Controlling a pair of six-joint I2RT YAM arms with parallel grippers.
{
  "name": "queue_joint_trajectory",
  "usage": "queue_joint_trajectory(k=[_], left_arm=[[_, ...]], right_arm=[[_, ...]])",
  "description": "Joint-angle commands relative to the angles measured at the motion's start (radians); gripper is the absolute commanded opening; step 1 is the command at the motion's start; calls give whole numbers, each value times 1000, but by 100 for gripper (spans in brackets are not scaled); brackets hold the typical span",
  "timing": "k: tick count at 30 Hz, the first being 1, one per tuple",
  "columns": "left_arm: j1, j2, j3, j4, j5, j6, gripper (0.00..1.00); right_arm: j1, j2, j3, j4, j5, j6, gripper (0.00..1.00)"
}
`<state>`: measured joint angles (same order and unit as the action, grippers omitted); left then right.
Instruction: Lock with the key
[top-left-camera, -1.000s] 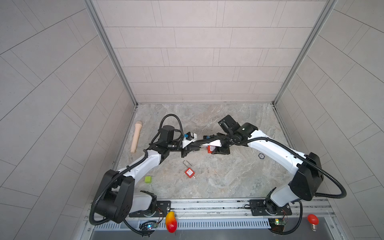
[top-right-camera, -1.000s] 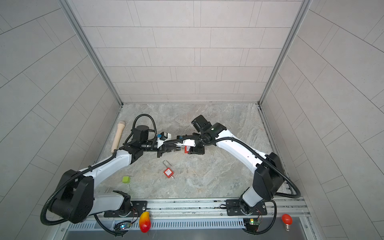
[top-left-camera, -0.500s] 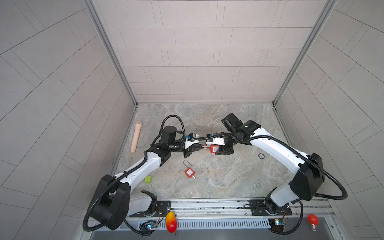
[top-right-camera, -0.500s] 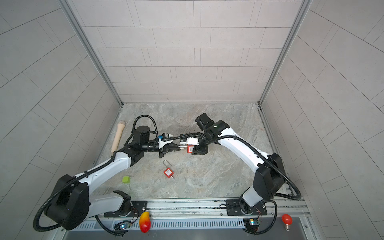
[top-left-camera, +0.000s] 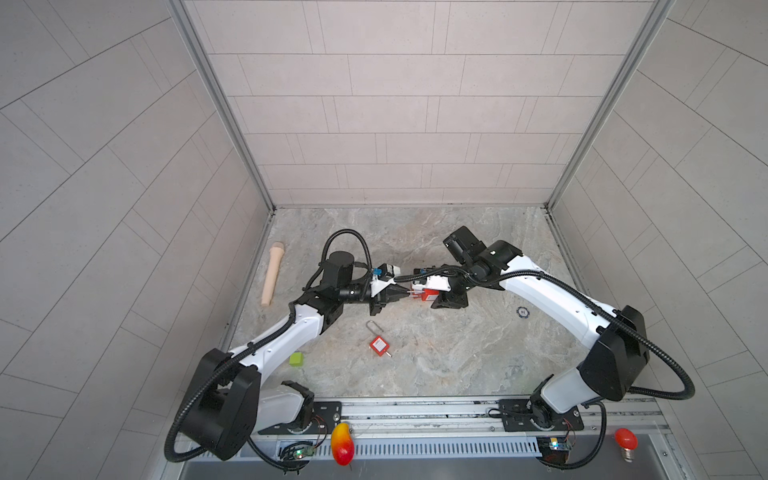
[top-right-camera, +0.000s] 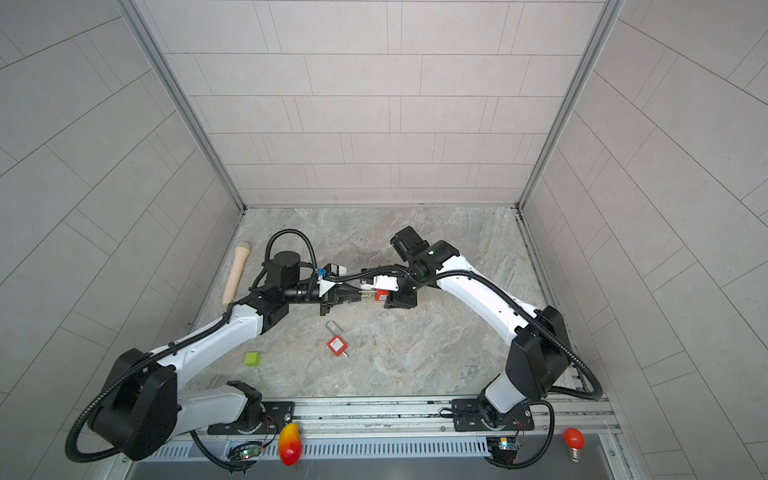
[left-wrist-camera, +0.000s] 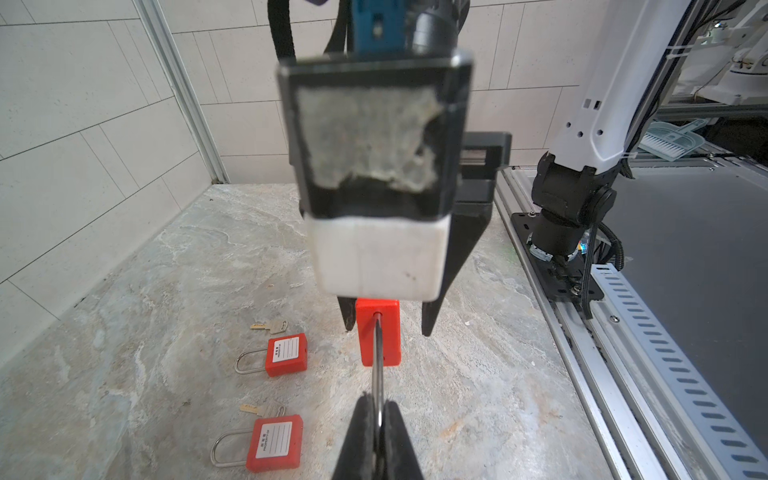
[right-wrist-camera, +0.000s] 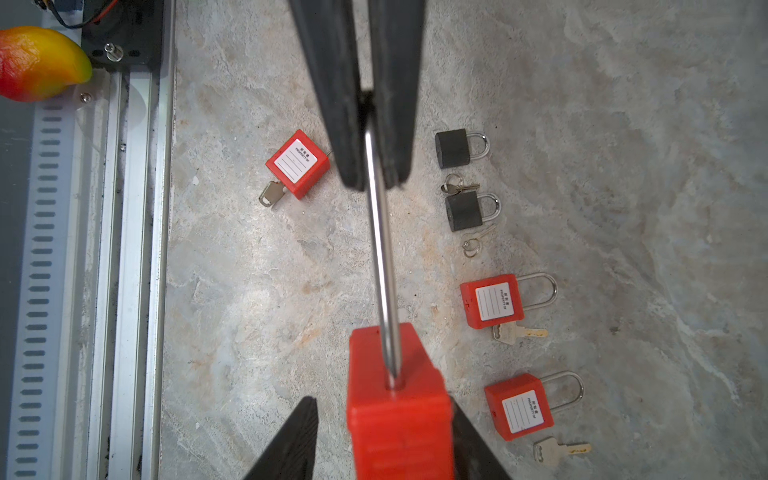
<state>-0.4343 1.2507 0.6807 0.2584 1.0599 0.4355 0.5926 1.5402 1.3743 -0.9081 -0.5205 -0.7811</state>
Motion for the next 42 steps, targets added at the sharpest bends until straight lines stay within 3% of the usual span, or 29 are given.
queue_joint_trajectory(k=[1, 10, 14, 17, 30, 33, 42], left_arm=[[-8, -20, 7, 48, 40, -7, 0], [-16, -9, 16, 42, 62, -13, 0], [-21, 8, 28, 36, 74, -17, 0], [-24, 13, 36, 31, 83, -23, 0], [-37, 42, 46, 21, 115, -67, 0], [-36, 53, 50, 19, 117, -75, 0], [-59, 111, 41, 75, 79, -16, 0]], right_arm=[[-4, -13, 17, -31, -20, -57, 41], [-5, -20, 18, -57, -58, -101, 23], [-5, -27, 12, -42, -64, -106, 20], [-4, -28, 12, -29, -81, -107, 11], [20, -37, -24, 124, -25, -74, 6], [26, -43, -32, 156, -32, -68, 0], [25, -41, -6, 164, -210, -76, 0]])
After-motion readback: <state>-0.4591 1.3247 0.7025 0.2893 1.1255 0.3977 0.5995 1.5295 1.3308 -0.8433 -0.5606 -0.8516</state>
